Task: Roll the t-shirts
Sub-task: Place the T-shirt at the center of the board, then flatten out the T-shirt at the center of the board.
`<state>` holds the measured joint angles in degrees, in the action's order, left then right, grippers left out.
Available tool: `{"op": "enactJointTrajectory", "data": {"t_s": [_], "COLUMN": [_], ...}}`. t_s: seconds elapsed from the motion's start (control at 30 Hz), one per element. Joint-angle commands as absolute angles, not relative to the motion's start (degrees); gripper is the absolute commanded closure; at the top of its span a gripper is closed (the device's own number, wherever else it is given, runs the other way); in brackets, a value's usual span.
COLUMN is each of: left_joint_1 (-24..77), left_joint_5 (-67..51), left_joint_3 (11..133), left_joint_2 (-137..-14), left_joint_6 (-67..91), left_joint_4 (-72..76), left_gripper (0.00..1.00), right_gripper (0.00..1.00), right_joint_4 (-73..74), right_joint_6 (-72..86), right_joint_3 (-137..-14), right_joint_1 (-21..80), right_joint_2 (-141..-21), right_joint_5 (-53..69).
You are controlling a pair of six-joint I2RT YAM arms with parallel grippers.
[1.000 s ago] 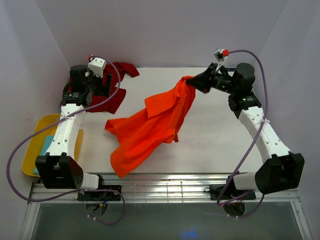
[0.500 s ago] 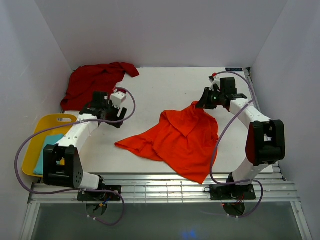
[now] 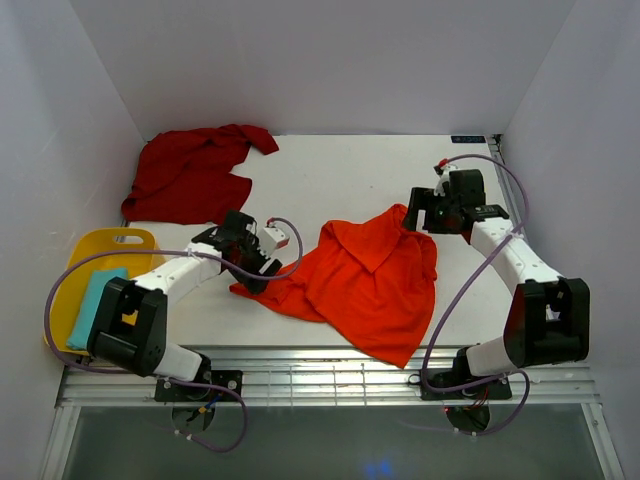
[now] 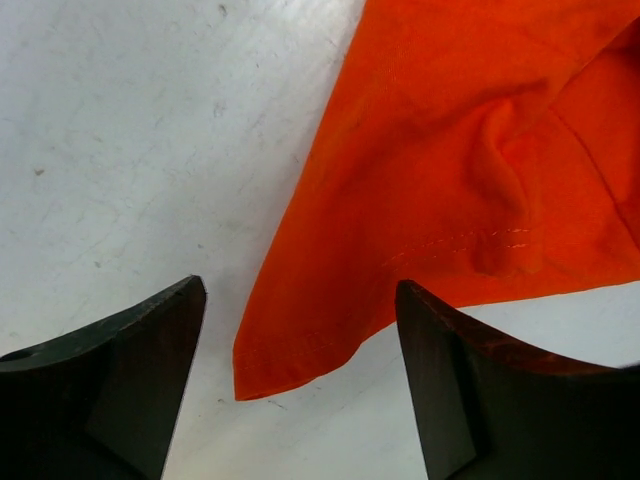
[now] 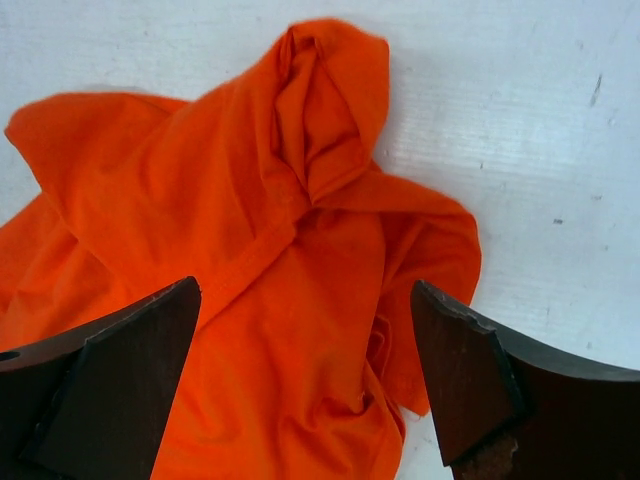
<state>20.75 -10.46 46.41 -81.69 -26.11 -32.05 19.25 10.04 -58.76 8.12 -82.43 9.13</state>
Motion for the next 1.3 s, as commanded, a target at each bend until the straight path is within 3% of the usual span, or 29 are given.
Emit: {"op": "enactJointTrajectory", "data": {"t_s": [0.0,0.1,0.2,0.23,0.4,0.63,0.87,1.03,1.27], "left_joint_1": [21.09,21.09,21.09,21.09,21.09,20.92,21.09,25.74,42.61], "left_joint_5": [-9.49,-10.54,-11.95,-11.61,-0.12,13.96,7.06,3.78,-2.09], "left_joint_3": [45.35,46.05,47.19,47.63,55.97,87.29,109.30,108.56,94.93], "left_joint_2": [-83.67,-84.99,-84.90,-84.90,-84.03,-84.37,-89.20,-90.79,-92.28], "left_joint_6": [-27.33,-28.03,-28.39,-28.13,-23.91,-22.77,-21.71,-23.20,-26.02], "left_joint_4": [-31.46,-32.95,-34.10,-34.01,-32.17,-27.42,-26.98,-26.72,-31.98], "left_gripper": [0.16,0.31,0.67,1.00,1.00,1.00,1.00,1.00,1.00], "right_gripper": [0.07,0.07,0.06,0.06,0.06,0.06,0.06,0.07,0.10], "right_joint_4": [18.98,19.68,19.87,19.69,19.16,18.28,17.67,17.58,16.97], "right_joint_6": [9.84,8.88,9.05,9.23,9.84,10.72,11.95,12.65,15.90], "right_joint_3": [-55.99,-56.42,-56.87,-56.87,-57.22,-57.83,-58.53,-59.15,-57.57], "right_joint_1": [8.35,8.70,8.79,8.79,8.79,8.79,8.70,8.26,4.58], "right_joint_2": [-81.39,-81.82,-81.74,-81.56,-80.42,-78.75,-76.47,-74.88,-72.69], "right_joint_5": [9.04,10.45,12.73,13.27,15.11,17.75,19.42,18.28,15.55]}}
